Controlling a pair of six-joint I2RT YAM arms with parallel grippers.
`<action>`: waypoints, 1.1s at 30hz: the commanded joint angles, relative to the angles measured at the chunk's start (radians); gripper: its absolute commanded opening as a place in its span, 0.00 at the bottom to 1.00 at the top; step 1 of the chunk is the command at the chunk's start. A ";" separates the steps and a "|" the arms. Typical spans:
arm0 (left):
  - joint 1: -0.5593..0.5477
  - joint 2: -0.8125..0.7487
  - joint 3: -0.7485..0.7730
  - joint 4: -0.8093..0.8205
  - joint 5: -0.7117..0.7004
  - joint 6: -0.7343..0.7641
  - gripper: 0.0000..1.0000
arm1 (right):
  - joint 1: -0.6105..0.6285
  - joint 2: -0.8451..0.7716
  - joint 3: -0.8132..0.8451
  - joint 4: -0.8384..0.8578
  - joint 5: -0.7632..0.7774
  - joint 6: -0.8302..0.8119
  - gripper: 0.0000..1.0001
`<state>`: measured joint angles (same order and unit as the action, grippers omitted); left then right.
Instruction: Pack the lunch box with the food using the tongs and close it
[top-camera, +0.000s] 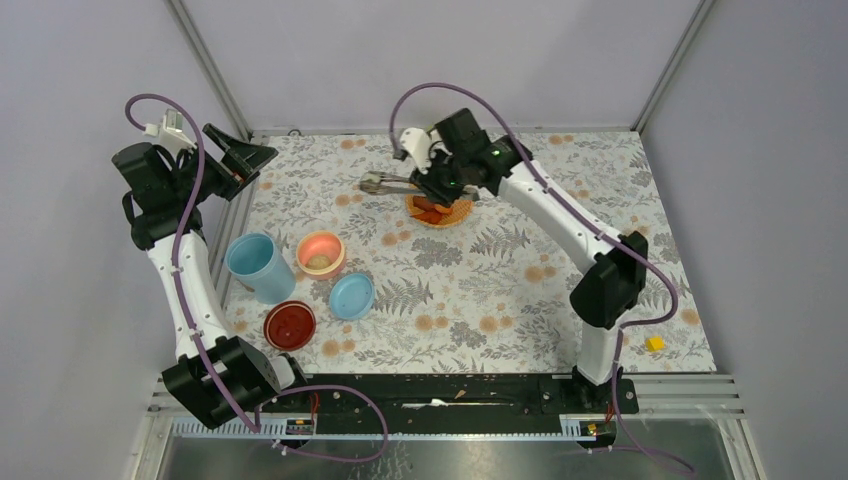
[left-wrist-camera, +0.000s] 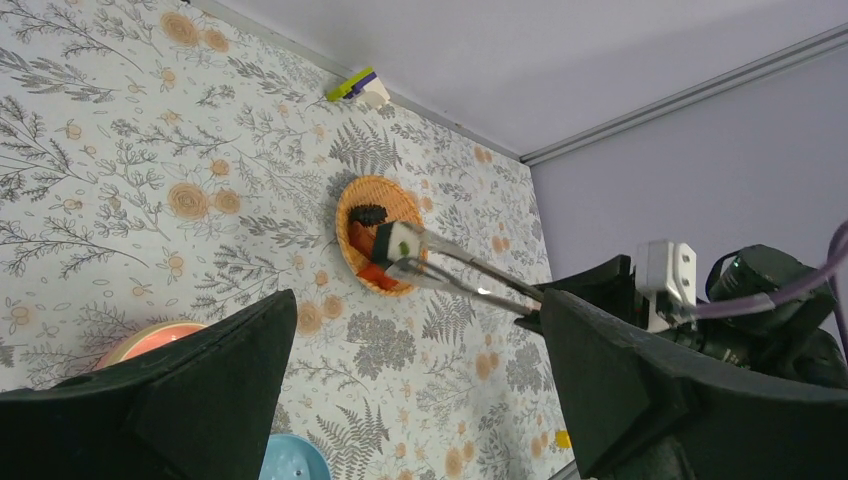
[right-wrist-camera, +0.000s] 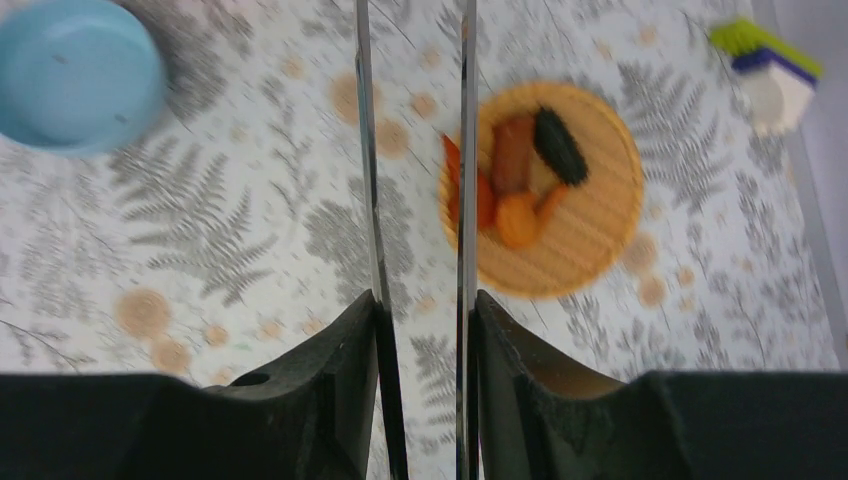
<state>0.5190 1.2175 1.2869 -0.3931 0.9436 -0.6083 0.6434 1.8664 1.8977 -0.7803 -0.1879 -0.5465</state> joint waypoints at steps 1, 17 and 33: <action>0.008 -0.028 0.009 0.051 0.019 -0.007 0.99 | 0.082 0.074 0.128 0.021 -0.077 0.076 0.36; 0.020 -0.029 0.001 0.061 0.019 -0.024 0.99 | 0.242 0.249 0.216 0.047 -0.120 0.149 0.36; 0.024 -0.033 -0.006 0.068 0.031 -0.028 0.99 | 0.278 0.331 0.242 0.060 -0.069 0.140 0.37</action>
<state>0.5331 1.2167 1.2819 -0.3859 0.9489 -0.6296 0.9092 2.1944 2.0785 -0.7536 -0.2722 -0.4099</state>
